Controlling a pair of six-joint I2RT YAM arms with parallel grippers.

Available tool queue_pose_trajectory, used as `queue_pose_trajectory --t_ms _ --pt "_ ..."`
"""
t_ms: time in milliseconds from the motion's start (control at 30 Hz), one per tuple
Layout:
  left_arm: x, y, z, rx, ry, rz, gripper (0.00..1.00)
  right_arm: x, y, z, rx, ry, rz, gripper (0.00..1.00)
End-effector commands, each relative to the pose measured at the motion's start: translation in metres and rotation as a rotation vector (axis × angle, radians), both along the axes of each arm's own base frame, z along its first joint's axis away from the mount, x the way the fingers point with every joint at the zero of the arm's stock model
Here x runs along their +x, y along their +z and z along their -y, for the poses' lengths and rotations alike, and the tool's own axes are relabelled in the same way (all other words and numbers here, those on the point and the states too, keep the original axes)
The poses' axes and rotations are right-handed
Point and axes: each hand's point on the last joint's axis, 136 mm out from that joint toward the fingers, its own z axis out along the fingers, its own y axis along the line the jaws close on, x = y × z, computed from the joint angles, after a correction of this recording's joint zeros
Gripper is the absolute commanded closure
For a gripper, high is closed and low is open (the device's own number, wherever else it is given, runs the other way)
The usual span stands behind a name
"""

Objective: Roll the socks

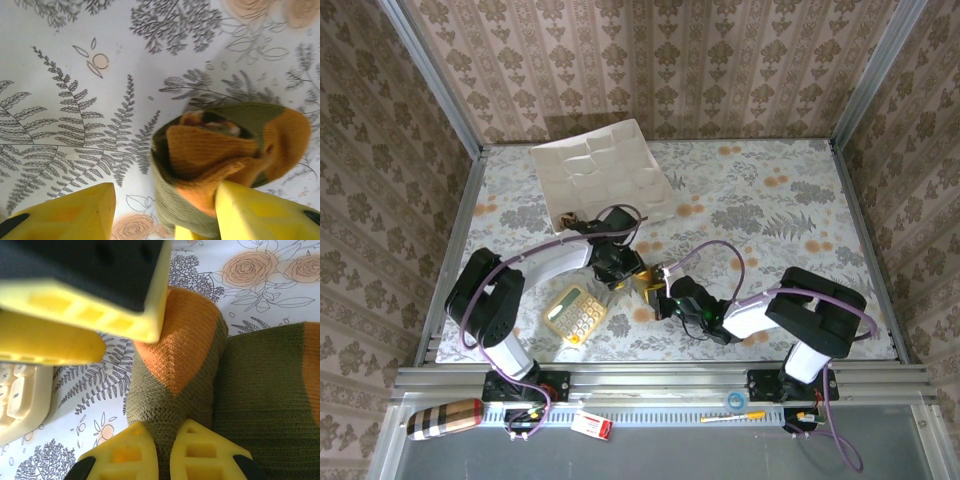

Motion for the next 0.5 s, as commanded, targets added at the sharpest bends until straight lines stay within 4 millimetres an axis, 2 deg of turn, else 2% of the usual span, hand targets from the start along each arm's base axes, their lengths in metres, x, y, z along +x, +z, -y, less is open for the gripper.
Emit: queue_pose_trajectory --t_ms 0,233,467 --pt "0.004 0.007 0.009 -0.060 -0.030 0.061 0.47 -0.088 -0.119 0.087 -0.346 0.019 -0.445 1.00" --pt "0.003 -0.003 0.027 -0.076 -0.097 0.074 0.47 -0.095 -0.130 0.098 -0.333 -0.036 -0.510 1.00" --pt "-0.011 -0.032 0.026 -0.016 -0.144 0.013 0.51 -0.094 -0.132 0.106 -0.318 -0.078 -0.548 1.00"
